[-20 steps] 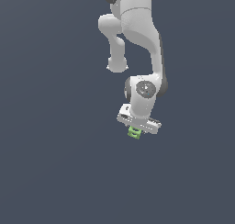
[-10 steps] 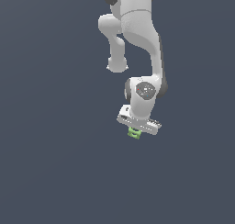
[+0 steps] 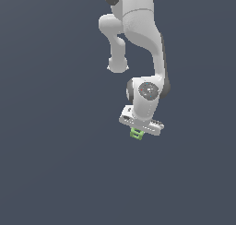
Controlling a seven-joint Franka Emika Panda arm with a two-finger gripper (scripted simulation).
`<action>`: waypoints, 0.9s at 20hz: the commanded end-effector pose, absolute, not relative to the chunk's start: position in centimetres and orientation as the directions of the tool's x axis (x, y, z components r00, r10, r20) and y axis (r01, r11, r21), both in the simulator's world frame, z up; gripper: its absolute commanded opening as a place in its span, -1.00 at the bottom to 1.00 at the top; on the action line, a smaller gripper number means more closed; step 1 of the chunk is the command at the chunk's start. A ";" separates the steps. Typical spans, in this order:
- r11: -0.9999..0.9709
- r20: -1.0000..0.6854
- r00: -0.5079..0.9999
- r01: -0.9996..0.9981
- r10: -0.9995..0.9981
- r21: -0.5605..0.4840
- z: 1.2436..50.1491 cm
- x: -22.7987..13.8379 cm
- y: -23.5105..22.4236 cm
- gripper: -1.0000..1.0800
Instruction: Pick up the object and move it to a goal position.
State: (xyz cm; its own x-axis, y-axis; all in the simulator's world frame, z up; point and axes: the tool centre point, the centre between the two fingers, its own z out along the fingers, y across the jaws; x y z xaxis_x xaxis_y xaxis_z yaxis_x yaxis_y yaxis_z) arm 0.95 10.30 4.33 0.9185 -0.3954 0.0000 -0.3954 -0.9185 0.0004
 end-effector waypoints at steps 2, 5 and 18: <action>-0.919 0.000 0.919 -0.394 -0.394 0.000 5.0 1.5 11.8 -1.00; -0.919 0.000 0.919 -0.394 -0.394 0.000 5.8 2.1 13.5 -1.00; -0.919 0.000 0.919 -0.394 -0.394 0.000 8.3 4.4 18.9 -1.00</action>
State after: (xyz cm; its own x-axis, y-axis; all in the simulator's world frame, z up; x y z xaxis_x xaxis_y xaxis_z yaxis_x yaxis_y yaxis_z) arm 4.27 18.66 8.15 0.9194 -0.3933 0.0006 -0.3933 -0.9194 -0.0004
